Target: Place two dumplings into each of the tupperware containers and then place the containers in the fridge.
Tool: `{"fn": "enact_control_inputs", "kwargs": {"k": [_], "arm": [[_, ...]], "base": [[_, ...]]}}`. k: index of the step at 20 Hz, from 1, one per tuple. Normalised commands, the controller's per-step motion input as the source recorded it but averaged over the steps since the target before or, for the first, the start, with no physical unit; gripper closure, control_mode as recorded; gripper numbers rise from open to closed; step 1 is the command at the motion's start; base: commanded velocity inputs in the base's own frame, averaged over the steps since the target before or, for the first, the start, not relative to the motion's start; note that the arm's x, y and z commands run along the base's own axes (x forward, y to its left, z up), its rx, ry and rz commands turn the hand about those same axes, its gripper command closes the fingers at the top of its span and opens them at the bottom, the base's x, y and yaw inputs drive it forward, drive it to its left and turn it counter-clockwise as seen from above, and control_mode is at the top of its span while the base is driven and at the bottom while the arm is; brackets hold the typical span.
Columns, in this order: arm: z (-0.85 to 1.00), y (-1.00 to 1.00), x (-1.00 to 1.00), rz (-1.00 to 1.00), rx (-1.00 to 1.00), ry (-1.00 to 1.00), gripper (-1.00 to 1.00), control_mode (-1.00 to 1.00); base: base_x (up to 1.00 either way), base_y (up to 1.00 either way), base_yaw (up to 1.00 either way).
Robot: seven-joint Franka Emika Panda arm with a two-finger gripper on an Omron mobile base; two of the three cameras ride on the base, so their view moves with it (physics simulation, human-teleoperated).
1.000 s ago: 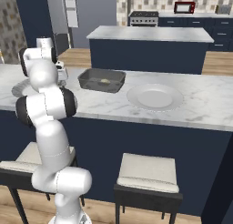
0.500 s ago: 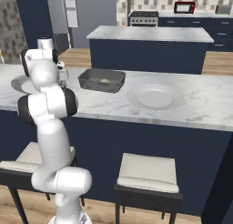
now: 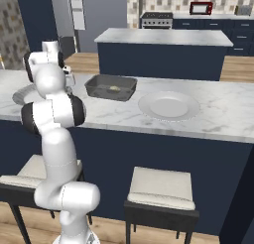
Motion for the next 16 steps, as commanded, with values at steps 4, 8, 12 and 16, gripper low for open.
{"fn": "enact_control_inputs", "kwargs": {"k": [4, 8, 12, 16], "arm": [[0.69, -0.07, -0.06, -0.07, 0.0, -0.05, 1.0, -1.0], [1.0, -0.3, -0.02, -0.07, 0.0, -0.05, 1.0, -1.0], [0.9, -0.72, -0.01, -0.17, 0.0, -0.01, 1.0, -1.0], [0.21, -0.99, 0.0, -0.19, 0.02, 0.0, 1.0, -1.0]], "base": [[0.0, 0.0, 0.0], [0.0, 0.0, 0.0], [0.0, 0.0, 0.0], [0.0, 0.0, 0.0]]}}
